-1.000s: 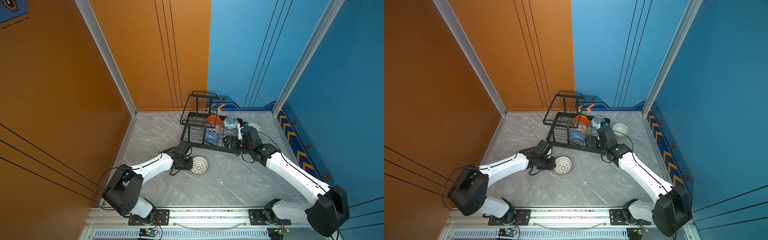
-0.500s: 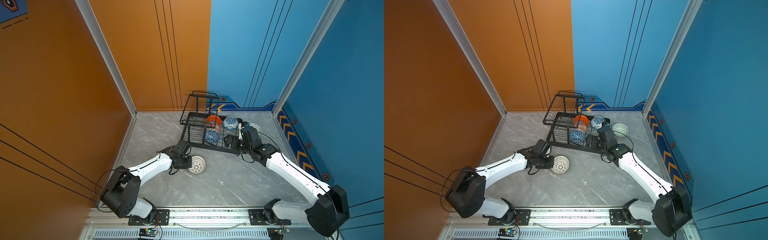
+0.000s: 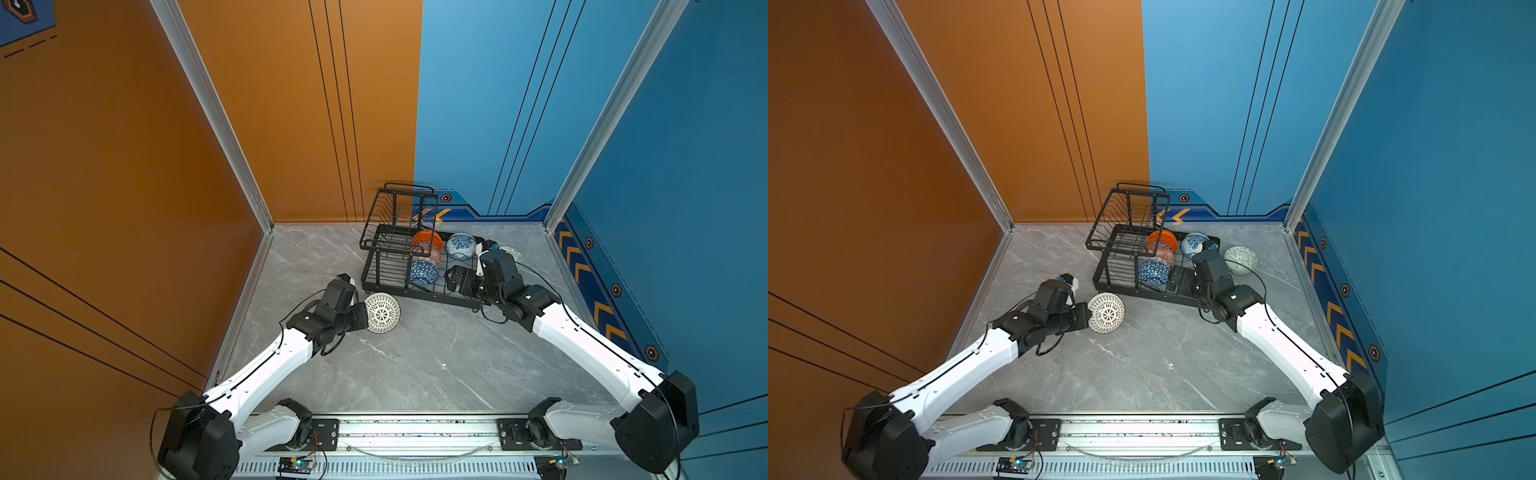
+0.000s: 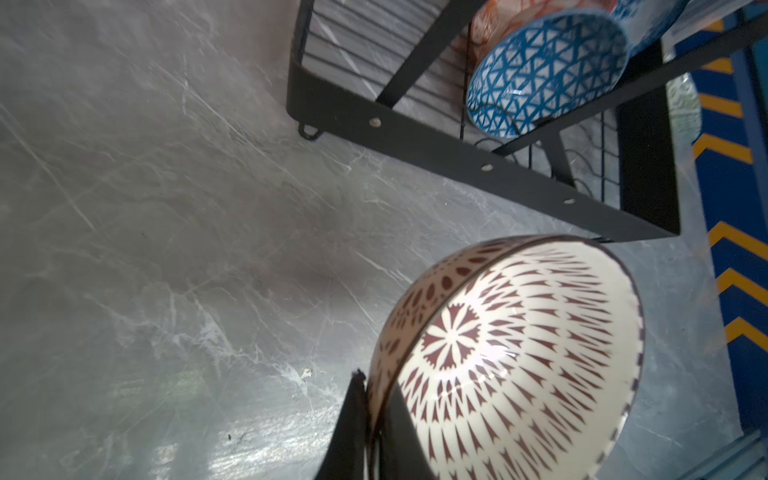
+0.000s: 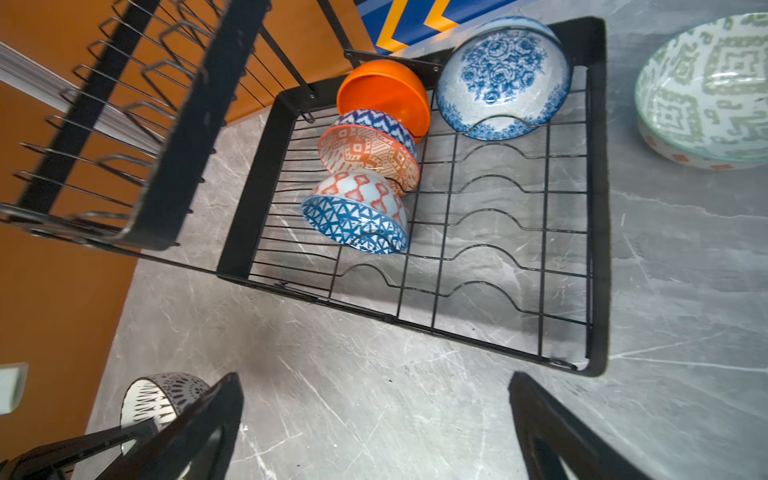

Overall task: Load the bowls into the dish rack
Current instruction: 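Lift the maroon-patterned bowl with the left gripper while the right gripper reaches toward it, then grasp the maroon-patterned bowl's rim with the right gripper while the left gripper holds it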

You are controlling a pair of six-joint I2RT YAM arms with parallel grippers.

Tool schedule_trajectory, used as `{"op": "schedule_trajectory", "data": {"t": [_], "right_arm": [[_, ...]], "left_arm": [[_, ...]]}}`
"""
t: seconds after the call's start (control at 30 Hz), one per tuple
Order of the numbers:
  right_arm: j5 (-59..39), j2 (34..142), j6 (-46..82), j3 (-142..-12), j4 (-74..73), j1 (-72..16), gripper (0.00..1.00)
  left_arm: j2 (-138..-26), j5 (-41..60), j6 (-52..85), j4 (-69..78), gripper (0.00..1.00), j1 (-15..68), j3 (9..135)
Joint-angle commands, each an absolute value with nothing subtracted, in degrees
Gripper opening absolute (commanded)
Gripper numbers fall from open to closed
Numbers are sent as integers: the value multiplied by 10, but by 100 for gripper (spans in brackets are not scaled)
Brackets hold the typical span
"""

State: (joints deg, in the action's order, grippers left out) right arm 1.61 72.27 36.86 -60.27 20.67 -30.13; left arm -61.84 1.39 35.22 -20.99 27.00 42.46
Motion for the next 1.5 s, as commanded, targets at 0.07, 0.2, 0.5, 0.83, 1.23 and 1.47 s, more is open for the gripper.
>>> {"op": "schedule_trajectory", "data": {"t": [0.07, 0.2, 0.5, 0.83, 1.23, 1.47], "right_arm": [[25, 723, 392, -660, 224, -336, 100], [17, 744, 404, -715, 224, -357, 100], [-21, 812, 446, -875, 201, -394, 100], [-79, 930, 532, -1051, 157, -425, 96], [-126, 999, 626, -1103, 86, -439, 82], [-124, 1014, 644, -1107, 67, -448, 79]], "left_arm": [[-526, -44, 364, -147, 0, 255, 419], [-480, -78, 354, -131, 0, 250, 434], [-464, -190, 298, -15, 0, 263, 485], [-552, -330, 164, 194, 0, 291, 528], [-647, -405, 24, 381, 0, 324, 521], [-676, -410, -7, 437, 0, 334, 510]]}}
